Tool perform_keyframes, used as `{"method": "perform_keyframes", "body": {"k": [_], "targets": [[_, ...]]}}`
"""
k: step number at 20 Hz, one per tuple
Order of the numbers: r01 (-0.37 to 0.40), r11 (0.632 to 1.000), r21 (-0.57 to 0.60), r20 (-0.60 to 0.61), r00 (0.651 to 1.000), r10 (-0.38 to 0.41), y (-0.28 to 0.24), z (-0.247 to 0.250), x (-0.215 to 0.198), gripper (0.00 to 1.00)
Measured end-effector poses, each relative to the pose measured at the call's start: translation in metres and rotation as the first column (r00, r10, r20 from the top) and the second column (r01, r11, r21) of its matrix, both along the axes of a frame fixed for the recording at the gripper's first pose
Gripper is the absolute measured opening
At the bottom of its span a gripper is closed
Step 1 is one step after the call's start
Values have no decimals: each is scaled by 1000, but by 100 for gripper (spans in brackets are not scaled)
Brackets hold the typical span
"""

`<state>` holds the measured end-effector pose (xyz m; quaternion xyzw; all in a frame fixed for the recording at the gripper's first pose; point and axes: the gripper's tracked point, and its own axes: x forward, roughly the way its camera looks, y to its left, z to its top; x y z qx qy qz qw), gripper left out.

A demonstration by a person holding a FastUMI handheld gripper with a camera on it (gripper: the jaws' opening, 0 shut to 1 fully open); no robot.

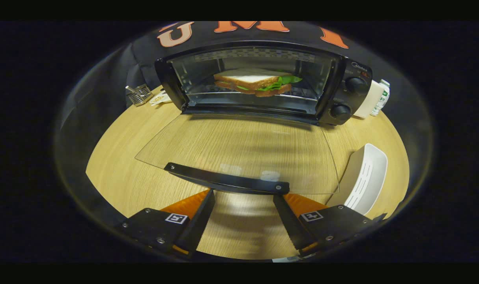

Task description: Open the toaster oven, put the food inside, and close the toaster oven door.

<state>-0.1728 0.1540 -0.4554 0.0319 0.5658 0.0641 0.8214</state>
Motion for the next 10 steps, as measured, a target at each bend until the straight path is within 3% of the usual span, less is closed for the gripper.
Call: {"method": "perform_keyframes", "body": {"k": [7,10], "targets": [[-4,1000,30,65,998,2,-1,33,16,88],[31,999,35,84,996,-34,-8,43,30,88]]}}
